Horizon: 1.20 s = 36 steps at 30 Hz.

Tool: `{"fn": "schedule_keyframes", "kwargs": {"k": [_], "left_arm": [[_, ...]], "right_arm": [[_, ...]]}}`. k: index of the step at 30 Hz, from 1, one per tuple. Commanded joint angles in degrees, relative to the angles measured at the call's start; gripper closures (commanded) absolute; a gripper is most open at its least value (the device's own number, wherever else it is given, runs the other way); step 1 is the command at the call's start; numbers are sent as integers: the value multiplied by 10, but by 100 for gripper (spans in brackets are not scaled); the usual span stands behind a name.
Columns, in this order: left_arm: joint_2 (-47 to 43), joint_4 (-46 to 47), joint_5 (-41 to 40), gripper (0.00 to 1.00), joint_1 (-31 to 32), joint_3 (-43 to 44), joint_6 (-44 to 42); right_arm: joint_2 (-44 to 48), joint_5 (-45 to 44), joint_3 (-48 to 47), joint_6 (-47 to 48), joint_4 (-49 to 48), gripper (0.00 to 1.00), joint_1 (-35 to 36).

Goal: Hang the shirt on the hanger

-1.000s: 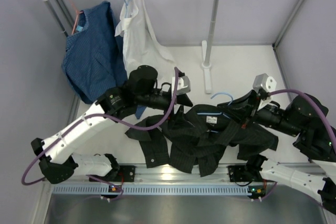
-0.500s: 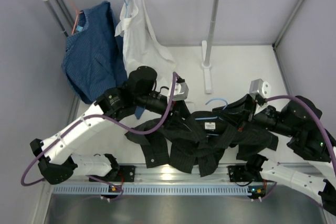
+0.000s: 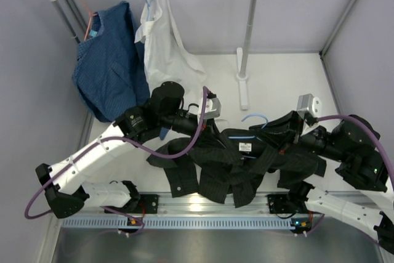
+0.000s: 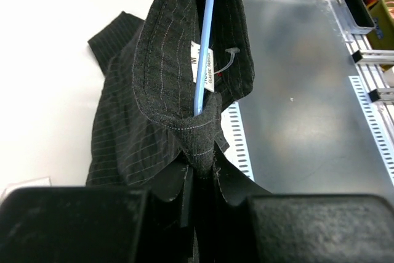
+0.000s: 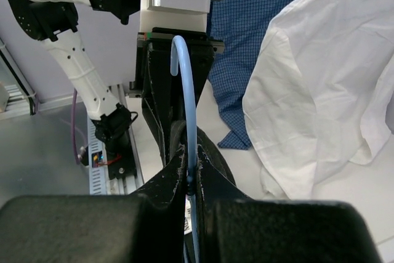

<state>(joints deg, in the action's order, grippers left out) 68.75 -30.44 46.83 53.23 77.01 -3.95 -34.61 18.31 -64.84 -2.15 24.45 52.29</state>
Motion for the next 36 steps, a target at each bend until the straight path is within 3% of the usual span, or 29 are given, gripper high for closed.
{"fn": "schedule_keyframes", "kwargs": {"k": [1,4,6,8,11,15,22,31,36], "left_arm": [[-33,61,-8,100,1,-8,4],[-39,66,-12,100,0,-13,4],[-47,65,-3,100,1,-16,-9],[-62,65,24,100,1,-27,-28],[-78,66,54,100,1,-43,-39],[-88,66,53,100,1,-48,-37],[-70,54,66,100,1,-30,-34],[-55,50,61,100,1,-20,-15],[-45,51,91,100,0,-10,-3]], "right_arm": [[8,-9,2,0,-60,100,7],[7,-13,5,-2,-59,99,7],[11,-20,9,-7,-57,73,6],[17,-28,9,-7,-38,53,6],[35,-36,5,4,16,44,7],[67,-50,-14,12,111,40,6],[83,68,-33,17,241,41,6],[75,96,14,39,221,52,6],[65,81,33,49,206,68,6]]}}
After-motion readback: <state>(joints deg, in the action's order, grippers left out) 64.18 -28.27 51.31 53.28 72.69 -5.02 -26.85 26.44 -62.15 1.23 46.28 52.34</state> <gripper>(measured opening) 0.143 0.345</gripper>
